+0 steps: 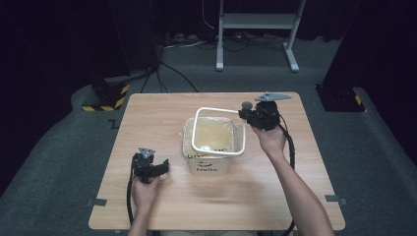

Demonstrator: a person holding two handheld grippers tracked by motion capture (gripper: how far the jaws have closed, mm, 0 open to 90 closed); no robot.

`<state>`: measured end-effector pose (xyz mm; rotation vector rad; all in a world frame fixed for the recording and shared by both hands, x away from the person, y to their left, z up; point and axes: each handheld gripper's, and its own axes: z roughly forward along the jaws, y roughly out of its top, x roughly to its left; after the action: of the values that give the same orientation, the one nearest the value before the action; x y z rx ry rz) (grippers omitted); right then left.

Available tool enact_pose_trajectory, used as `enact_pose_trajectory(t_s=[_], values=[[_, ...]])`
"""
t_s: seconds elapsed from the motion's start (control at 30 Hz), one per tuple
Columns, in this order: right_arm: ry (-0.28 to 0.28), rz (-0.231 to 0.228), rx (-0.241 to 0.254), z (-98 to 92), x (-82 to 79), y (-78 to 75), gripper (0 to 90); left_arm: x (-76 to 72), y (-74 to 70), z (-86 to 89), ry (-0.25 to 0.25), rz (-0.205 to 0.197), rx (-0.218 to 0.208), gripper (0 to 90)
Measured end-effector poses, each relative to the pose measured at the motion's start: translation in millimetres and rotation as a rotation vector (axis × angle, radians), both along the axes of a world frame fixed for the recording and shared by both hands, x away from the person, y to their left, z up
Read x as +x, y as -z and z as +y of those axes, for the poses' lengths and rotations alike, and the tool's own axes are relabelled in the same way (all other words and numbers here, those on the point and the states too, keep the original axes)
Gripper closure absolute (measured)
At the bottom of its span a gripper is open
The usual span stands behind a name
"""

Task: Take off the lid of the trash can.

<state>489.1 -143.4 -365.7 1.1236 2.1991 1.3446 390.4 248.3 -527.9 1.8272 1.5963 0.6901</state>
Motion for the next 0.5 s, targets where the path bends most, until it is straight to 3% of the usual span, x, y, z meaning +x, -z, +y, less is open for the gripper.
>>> enact_pose_trajectory(t_s=[0.5], values=[[0.020, 0.000, 0.016, -28.7, -6.8, -2.7, 79.2, 0.0, -0.1, 0.2, 0.002, 0.002, 0.004, 17.4]])
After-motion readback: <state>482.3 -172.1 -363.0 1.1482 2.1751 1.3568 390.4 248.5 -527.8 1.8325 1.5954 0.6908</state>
